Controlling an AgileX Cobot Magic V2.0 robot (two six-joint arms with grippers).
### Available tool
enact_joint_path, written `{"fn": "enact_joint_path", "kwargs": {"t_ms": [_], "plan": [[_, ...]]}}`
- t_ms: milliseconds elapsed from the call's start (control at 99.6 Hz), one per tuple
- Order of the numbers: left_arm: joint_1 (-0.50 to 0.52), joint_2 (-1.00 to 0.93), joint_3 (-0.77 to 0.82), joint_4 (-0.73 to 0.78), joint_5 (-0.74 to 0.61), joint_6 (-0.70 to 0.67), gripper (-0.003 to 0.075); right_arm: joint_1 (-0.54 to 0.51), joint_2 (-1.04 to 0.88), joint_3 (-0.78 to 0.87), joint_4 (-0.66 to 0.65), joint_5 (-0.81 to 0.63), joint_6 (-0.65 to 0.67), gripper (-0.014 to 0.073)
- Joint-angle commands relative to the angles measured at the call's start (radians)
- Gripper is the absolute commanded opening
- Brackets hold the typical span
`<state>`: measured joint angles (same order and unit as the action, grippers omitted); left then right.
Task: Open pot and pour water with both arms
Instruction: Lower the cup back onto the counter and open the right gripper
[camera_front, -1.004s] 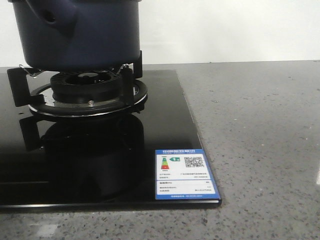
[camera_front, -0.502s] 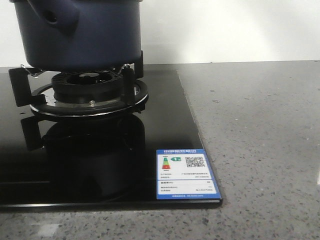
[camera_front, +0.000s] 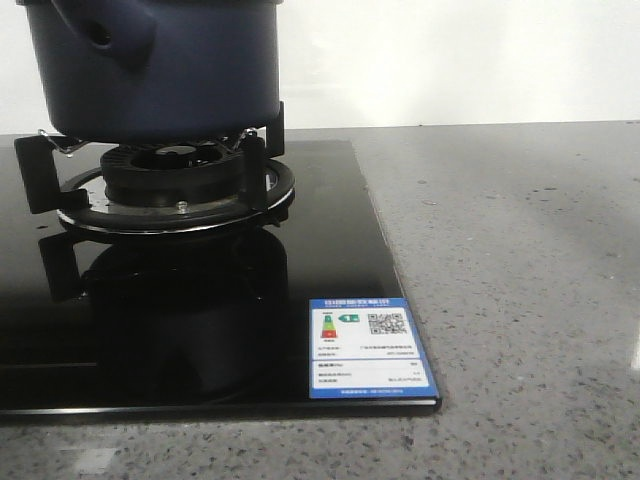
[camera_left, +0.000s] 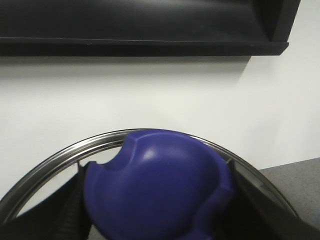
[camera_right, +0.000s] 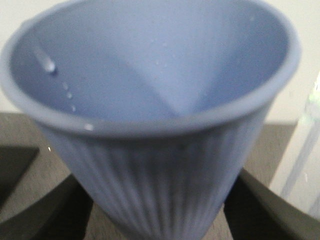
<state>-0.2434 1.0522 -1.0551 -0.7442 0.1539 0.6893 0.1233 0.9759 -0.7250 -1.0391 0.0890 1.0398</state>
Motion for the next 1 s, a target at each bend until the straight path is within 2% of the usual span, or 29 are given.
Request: {"fn": "enact_joint_path", "kwargs": {"t_ms": [0,141,432,552,813,994], "plan": [[0.004,-0.026,-0.036,-0.021,-0.079,-0.004,0.0326,-0.068,-0.016,0.051,-0.021,-0.157,0.028,0.0278],[0.004,-0.026,-0.036,-0.021,-0.068,-0.004,0.0326,-0.131,0.030,0.121,-0.021,-0.319,0.028,0.0278],[0.004,-0.026,-0.036,-0.021,-0.064,-0.004,0.0326,-0.203,0.238,0.121,0.018,-0.513,0.005,0.0278],[0.004,-0.026,-0.036,-0.021,-0.064,-0.004,0.0326,-0.222,0.310,0.121,0.112,-0.572,-0.093,0.0278],[0.004,-0.026,-0.036,-0.021,-0.064,-0.004,0.0326,-0.223,0.408,0.119,0.247,-0.682,-0.403,0.0278],[0.004,-0.026,-0.036,-0.021,-0.064,-0.004,0.0326,-0.223,0.460,0.119,0.297,-0.716,-0.451,0.0278]]}}
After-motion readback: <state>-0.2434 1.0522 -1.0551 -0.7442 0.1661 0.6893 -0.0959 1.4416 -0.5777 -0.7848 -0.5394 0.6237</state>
